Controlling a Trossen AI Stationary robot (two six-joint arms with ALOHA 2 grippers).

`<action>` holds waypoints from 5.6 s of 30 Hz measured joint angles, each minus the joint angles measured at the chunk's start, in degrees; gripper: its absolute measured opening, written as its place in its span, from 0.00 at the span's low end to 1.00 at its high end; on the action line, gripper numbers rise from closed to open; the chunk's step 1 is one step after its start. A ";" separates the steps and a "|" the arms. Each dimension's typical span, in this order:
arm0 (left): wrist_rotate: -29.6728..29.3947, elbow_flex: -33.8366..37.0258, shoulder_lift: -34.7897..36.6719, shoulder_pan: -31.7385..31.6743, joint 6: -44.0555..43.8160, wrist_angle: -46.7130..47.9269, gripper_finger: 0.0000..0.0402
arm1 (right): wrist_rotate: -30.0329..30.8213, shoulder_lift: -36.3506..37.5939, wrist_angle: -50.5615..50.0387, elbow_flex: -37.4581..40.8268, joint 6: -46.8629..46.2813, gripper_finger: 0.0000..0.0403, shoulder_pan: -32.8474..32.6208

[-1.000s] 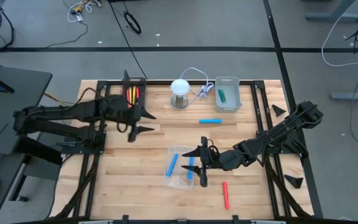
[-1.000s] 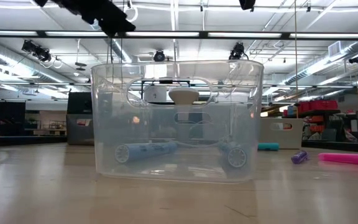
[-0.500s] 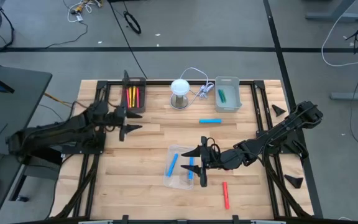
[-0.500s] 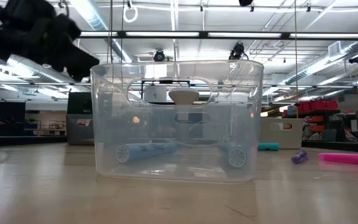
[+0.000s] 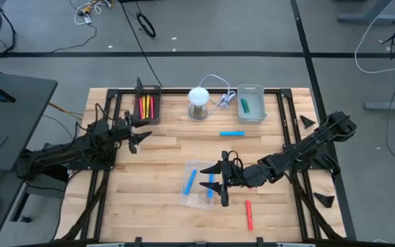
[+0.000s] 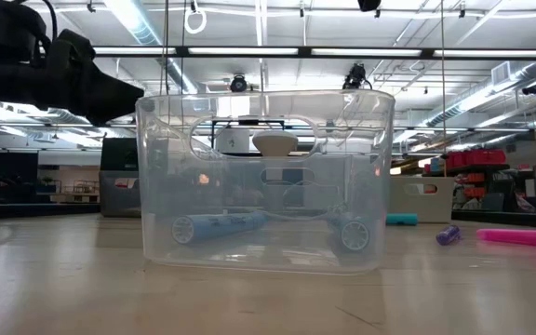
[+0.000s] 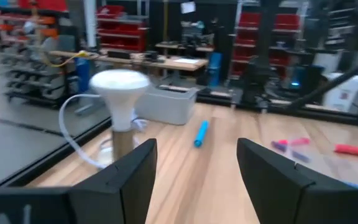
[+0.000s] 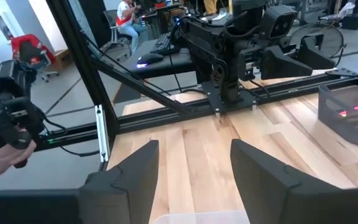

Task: Pick & Place Markers
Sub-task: Put the purple pen into the gray bin

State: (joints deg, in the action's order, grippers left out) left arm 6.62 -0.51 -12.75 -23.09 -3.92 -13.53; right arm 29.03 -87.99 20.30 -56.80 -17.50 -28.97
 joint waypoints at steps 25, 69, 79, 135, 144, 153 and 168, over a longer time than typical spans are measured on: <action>-9.28 -0.01 0.75 0.00 4.43 11.93 0.57 | -10.53 0.02 -34.98 -2.04 -14.71 0.51 7.10; -9.38 0.09 0.78 0.00 4.52 9.48 0.57 | -23.88 0.02 -81.27 -17.77 -83.84 0.51 12.66; -9.38 0.09 0.78 0.00 4.52 9.48 0.57 | -23.47 0.02 -80.00 -13.40 -101.64 0.51 11.27; -9.36 0.09 0.76 0.00 4.52 9.50 0.57 | -31.14 -16.61 -60.80 -4.06 -120.08 0.42 13.05; -9.38 0.09 0.76 0.02 4.52 9.50 0.57 | -30.84 -16.59 -62.06 -4.02 -119.37 0.17 13.05; -9.36 0.09 0.76 0.00 4.52 9.51 0.57 | -29.87 -16.66 -63.73 -4.87 -112.68 0.05 12.59; -9.37 0.09 0.78 0.01 4.52 9.51 0.57 | -27.96 -13.81 -73.93 -10.51 -102.11 0.07 12.61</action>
State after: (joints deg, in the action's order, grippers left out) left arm -2.75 -0.43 -11.97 -23.08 0.60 -4.02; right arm 1.07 -101.80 -53.63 -67.31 -119.61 -16.36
